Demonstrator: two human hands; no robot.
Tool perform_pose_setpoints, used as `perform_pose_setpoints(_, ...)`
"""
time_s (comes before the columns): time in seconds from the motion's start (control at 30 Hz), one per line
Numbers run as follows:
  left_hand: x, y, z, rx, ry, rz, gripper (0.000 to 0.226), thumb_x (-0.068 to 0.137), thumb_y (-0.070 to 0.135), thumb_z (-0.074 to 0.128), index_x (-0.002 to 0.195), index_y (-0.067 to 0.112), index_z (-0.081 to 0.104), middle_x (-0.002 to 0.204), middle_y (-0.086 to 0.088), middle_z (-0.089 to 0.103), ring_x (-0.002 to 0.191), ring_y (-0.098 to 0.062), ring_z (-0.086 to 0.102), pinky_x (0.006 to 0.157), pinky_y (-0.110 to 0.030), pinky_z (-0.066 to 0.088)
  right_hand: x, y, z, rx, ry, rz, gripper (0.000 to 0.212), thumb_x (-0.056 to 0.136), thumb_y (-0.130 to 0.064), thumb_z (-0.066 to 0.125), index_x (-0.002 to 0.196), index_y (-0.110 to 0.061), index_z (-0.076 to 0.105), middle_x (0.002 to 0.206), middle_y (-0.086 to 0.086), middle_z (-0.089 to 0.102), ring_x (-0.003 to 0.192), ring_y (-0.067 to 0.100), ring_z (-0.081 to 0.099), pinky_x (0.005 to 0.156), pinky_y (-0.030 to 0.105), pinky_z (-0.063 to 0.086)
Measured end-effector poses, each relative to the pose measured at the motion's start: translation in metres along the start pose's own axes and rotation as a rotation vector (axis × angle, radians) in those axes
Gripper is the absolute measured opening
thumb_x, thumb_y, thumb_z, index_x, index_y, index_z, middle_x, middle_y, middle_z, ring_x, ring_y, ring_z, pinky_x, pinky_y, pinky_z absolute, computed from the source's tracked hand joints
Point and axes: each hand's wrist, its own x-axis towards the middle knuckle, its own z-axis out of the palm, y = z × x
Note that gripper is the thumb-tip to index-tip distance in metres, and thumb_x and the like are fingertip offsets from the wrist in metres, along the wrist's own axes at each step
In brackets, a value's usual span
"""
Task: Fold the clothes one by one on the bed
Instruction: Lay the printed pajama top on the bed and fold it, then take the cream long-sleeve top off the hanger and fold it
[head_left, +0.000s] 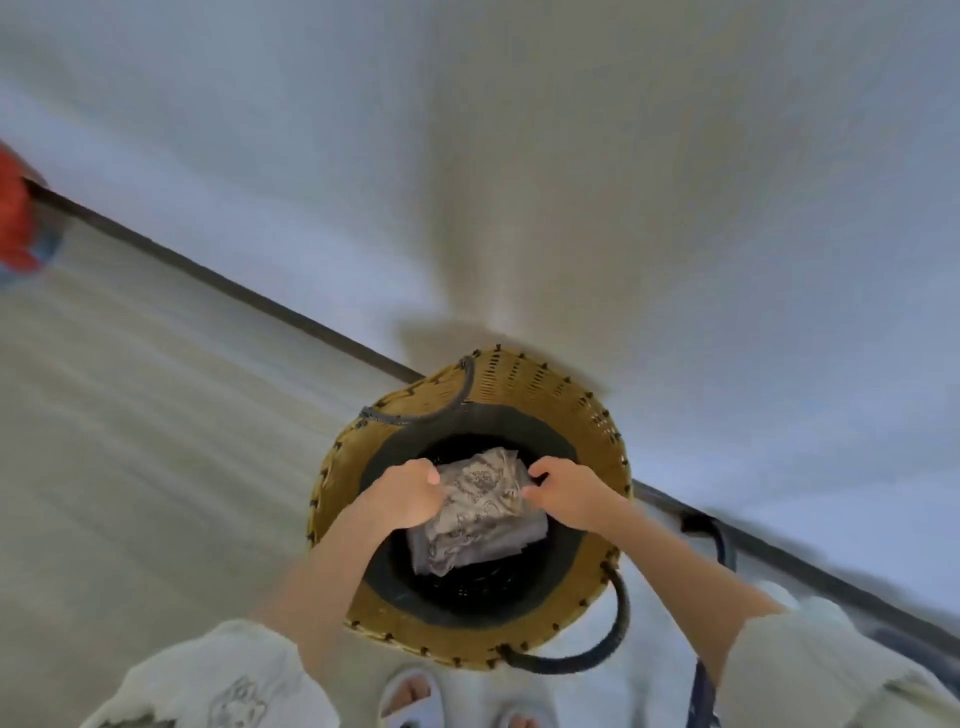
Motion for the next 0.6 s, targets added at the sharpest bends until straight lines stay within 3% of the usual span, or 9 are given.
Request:
perform_pose_setpoints(0.07,-0.057,0.031,-0.034,0.004,0.050,0.101,0.026,0.100,0.027,0.038,0.120,0.017,0.051,0.113,-0.011,0.059,0.095,-0.023,0.058,0.076,-0.026,0.042,-0.060,-0.021,-0.040,-0.104,0.037,-0.066,0.044,0.100,-0.029,0.039,0.139,-0.009,0.040,0.141,0.009,0.044,0.126,0.025,0.044,0.102,0.031,0.035)
perform_pose_setpoints(0.1,-0.094,0.049,-0.052,-0.018,0.093,0.137,0.019,0.099,0.025,0.038,0.106,0.019,0.055,0.107,-0.013,0.059,0.091,-0.024,0.057,0.075,-0.026,0.041,-0.098,-0.036,-0.062,-0.130,0.052,-0.082,0.044,0.100,-0.029,0.039,0.137,-0.007,0.043,0.141,0.010,0.045,0.128,0.026,0.042,0.103,0.031,0.033)
perform_pose_setpoints(0.17,-0.152,0.077,-0.077,-0.072,0.172,0.201,0.019,0.099,0.019,0.038,0.090,0.019,0.054,0.103,-0.015,0.057,0.095,-0.026,0.059,0.079,-0.029,0.043,-0.150,-0.057,-0.093,-0.103,0.109,-0.138,0.042,0.099,-0.027,0.040,0.125,0.003,0.054,0.122,0.018,0.057,0.111,0.029,0.053,0.092,0.032,0.040)
perform_pose_setpoints(0.23,-0.208,0.104,-0.098,-0.109,0.252,0.238,0.021,0.099,0.015,0.036,0.103,0.011,0.057,0.115,-0.017,0.059,0.107,-0.032,0.057,0.091,-0.037,0.045,-0.202,-0.077,-0.119,0.013,0.180,-0.190,0.039,0.096,-0.022,0.044,0.113,0.011,0.056,0.095,0.026,0.059,0.081,0.027,0.054,0.074,0.030,0.041)
perform_pose_setpoints(0.3,-0.260,0.122,-0.111,-0.115,0.316,0.286,0.026,0.100,0.015,0.036,0.112,0.004,0.056,0.119,-0.015,0.060,0.108,-0.032,0.057,0.098,-0.041,0.045,-0.252,-0.090,-0.134,0.135,0.222,-0.242,0.034,0.095,-0.021,0.048,0.115,0.005,0.057,0.099,0.022,0.064,0.083,0.025,0.058,0.080,0.032,0.048)
perform_pose_setpoints(0.37,-0.304,0.131,-0.117,-0.169,0.367,0.355,0.021,0.099,0.019,0.041,0.111,0.014,0.057,0.108,-0.007,0.064,0.098,-0.025,0.061,0.095,-0.039,0.048,-0.299,-0.097,-0.140,0.192,0.244,-0.272,0.031,0.095,-0.023,0.051,0.120,-0.005,0.056,0.107,0.014,0.067,0.093,0.024,0.064,0.088,0.034,0.051)
perform_pose_setpoints(0.5,-0.384,0.148,-0.124,-0.209,0.434,0.548,0.017,0.097,0.023,0.045,0.108,0.020,0.057,0.087,0.005,0.063,0.075,-0.013,0.061,0.078,-0.028,0.051,-0.389,-0.095,-0.141,0.229,0.341,-0.298,0.030,0.096,-0.025,0.050,0.120,-0.009,0.056,0.107,0.009,0.066,0.083,0.016,0.060,0.071,0.022,0.048)
perform_pose_setpoints(0.6,-0.444,0.163,-0.109,-0.147,0.425,0.670,0.014,0.098,0.021,0.044,0.106,0.021,0.056,0.086,0.005,0.062,0.074,-0.011,0.061,0.076,-0.027,0.051,-0.459,-0.077,-0.124,0.314,0.443,-0.276,0.028,0.095,-0.025,0.052,0.116,-0.009,0.058,0.104,0.011,0.067,0.082,0.017,0.060,0.072,0.027,0.048)
